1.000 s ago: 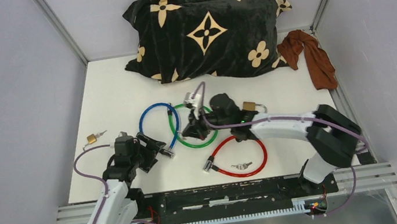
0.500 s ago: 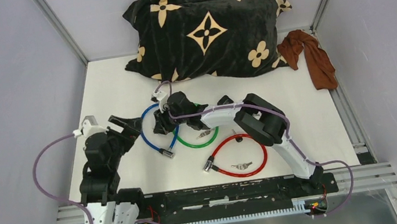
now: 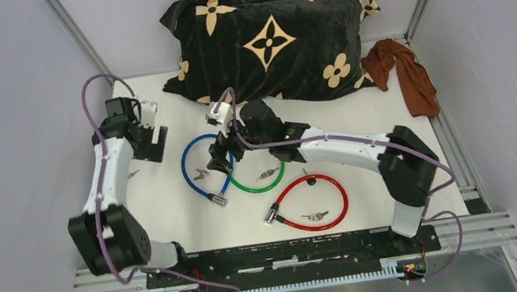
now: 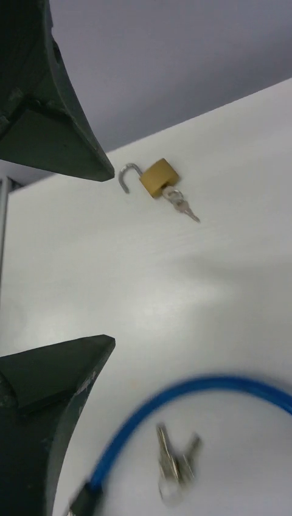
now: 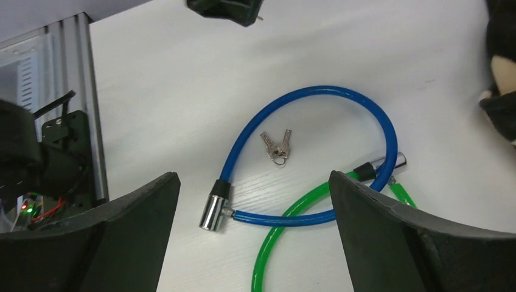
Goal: Lock with the key
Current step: Place the key at the center of the board, then pick up the lock from the center of the board.
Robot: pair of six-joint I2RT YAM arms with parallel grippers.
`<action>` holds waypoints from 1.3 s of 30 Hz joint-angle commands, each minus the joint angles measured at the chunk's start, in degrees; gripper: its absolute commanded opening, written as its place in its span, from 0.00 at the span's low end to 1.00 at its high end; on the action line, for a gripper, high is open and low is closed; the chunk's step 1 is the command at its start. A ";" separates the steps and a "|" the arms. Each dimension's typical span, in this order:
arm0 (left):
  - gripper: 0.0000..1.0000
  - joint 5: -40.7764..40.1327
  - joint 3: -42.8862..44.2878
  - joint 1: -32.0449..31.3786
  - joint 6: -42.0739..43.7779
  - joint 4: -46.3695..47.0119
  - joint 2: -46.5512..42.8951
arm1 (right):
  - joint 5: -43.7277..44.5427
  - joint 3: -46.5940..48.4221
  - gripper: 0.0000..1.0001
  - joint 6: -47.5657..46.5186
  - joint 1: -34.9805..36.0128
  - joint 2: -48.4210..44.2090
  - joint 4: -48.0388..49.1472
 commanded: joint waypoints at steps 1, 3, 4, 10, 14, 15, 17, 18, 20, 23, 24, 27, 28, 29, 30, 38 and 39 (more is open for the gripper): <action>1.00 1.68 5.24 11.87 27.13 -12.02 10.53 | -3.14 -7.85 0.98 -8.14 0.10 -8.71 0.02; 1.00 0.63 5.22 15.73 36.98 -11.23 13.95 | -3.67 -10.30 0.98 -9.25 0.08 -11.06 -0.10; 1.00 0.57 5.59 17.07 40.50 -11.41 16.14 | -4.19 -11.07 0.98 -9.96 0.10 -11.83 -0.50; 0.99 4.30 13.16 23.69 51.44 -11.85 28.79 | -3.84 -12.32 0.98 -10.97 0.10 -14.42 -4.02; 0.94 4.38 16.64 24.08 54.62 -12.55 36.90 | -2.15 -13.80 0.98 -10.76 0.09 -16.49 -4.20; 0.92 4.21 17.59 24.07 55.13 -12.78 38.62 | -1.63 -14.26 0.98 -10.71 0.10 -16.97 -4.20; 0.87 4.20 19.65 24.20 55.74 -13.22 41.50 | -0.79 -15.13 0.98 -10.92 0.12 -18.07 -4.41; 0.85 4.45 20.56 24.21 55.90 -13.37 42.69 | -0.37 -15.41 0.98 -11.12 0.10 -18.72 -4.80; 0.83 4.54 21.47 24.21 56.10 -13.05 44.27 | 0.65 -15.77 0.98 -11.40 0.11 -19.86 -5.57; 0.80 4.06 20.43 24.34 56.71 -12.19 44.19 | 1.76 -16.50 0.98 -11.66 0.09 -21.33 -5.64; 0.80 3.97 19.25 24.31 57.05 -11.05 43.53 | 1.99 -16.82 0.98 -11.67 0.12 -21.70 -5.36; 0.72 3.66 15.84 24.24 58.08 -7.86 41.49 | 2.61 -16.93 0.98 -12.07 0.10 -22.60 -5.16; 0.67 4.26 15.11 24.23 58.46 -7.57 40.97 | 2.85 -16.98 0.98 -12.32 0.10 -22.87 -5.17; 0.62 4.96 14.73 24.26 58.60 -7.70 40.48 | 3.10 -17.12 0.98 -12.56 0.10 -23.13 -5.10; 0.56 5.20 14.12 24.26 58.78 -7.58 39.94 | 3.39 -17.27 0.98 -12.79 0.10 -23.49 -5.15; 0.02 10.38 9.53 24.18 59.97 -7.24 35.44 | 4.98 -19.03 0.98 -13.22 0.10 -25.97 -5.34; 0.02 11.03 9.37 24.20 59.41 -7.19 34.64 | 5.26 -19.46 0.98 -13.10 0.09 -26.44 -5.26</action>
